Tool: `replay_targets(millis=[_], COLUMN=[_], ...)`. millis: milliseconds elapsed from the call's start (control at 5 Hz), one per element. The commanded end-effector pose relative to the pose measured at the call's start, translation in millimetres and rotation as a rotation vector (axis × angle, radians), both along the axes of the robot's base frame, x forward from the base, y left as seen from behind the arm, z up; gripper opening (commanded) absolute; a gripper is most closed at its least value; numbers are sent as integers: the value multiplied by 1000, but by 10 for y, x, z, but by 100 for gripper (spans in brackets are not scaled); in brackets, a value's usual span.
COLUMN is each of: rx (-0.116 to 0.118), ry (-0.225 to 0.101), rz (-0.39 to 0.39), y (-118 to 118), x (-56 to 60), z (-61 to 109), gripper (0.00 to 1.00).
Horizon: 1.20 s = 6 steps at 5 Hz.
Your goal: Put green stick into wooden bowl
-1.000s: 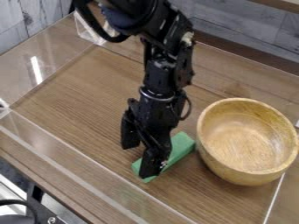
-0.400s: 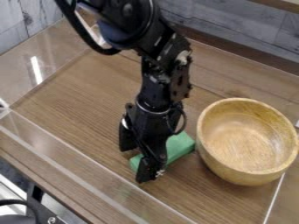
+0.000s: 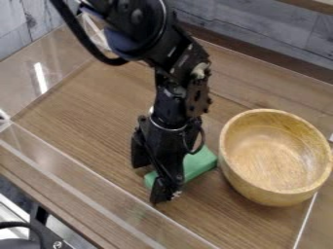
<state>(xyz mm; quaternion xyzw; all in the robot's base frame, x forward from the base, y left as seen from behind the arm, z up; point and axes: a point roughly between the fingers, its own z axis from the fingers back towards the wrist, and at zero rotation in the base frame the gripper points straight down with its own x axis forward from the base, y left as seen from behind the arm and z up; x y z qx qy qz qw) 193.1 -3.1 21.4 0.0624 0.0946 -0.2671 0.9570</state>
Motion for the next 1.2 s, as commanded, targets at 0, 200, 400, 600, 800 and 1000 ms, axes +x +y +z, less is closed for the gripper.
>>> replay_targets(millis=[0,200,400,600,800,1000], rx=[9,17,22,27,31,31], ry=[-56,-73,-87,-99,-109,-116], rz=[-1,-2,-1,-1,1,5], y=[4,16,27,36,45,54], x=[47,45,41,37,32,26], z=[42,27,17,4,-7,-18], gripper=[100,100,100,100,100,100])
